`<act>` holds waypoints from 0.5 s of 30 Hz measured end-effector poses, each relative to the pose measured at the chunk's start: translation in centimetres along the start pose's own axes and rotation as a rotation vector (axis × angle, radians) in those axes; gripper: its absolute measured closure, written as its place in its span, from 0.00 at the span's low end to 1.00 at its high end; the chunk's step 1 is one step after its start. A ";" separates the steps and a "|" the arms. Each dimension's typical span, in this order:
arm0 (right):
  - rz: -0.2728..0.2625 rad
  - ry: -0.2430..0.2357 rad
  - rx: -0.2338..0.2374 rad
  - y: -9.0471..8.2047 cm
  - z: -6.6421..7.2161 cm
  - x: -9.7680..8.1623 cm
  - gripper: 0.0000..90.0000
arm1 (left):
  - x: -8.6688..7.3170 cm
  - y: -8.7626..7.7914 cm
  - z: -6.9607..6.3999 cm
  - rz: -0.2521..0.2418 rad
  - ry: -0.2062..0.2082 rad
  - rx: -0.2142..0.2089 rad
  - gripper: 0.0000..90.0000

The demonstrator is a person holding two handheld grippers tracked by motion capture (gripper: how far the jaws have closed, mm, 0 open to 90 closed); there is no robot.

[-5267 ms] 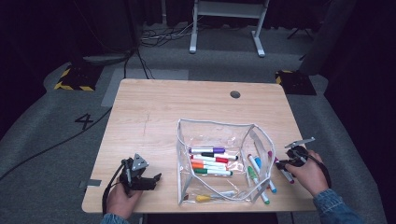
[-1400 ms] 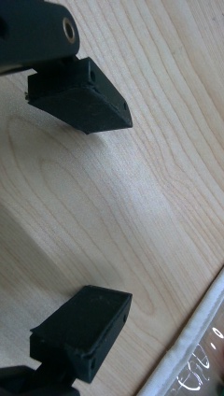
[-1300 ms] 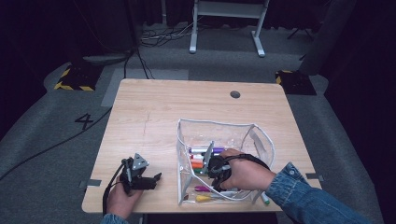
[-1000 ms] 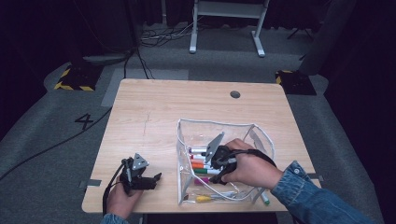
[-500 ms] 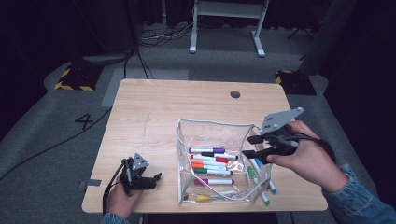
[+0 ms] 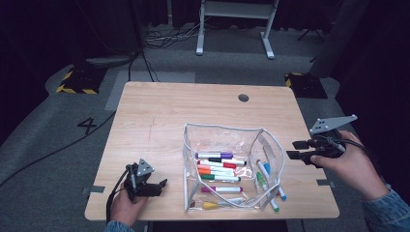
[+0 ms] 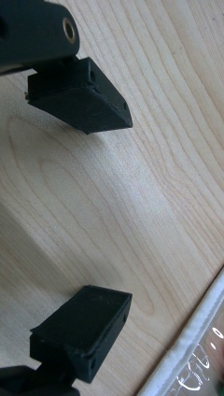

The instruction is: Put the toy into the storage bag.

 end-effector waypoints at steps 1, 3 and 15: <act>0.003 0.009 -0.001 0.4 -0.2 -0.3 0.62 | 0.0 0.0 0.0 0.000 0.000 0.000 0.17; 0.021 0.031 -0.008 1.9 -0.8 -1.0 0.62 | 0.0 0.0 0.0 0.000 0.000 0.000 0.17; 0.134 0.113 -0.001 10.8 -3.0 -4.5 0.66 | 0.0 0.0 0.0 0.001 0.006 0.002 0.17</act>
Point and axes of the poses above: each handheld gripper's, and its own axes: y roughly forward along the jaws, x roughly out of its top, z roughly to its left, the point moved 3 cm from there along y, roughly forward along the jaws, and after that the axes turned 9 degrees about -x, right-handed, at the moved point
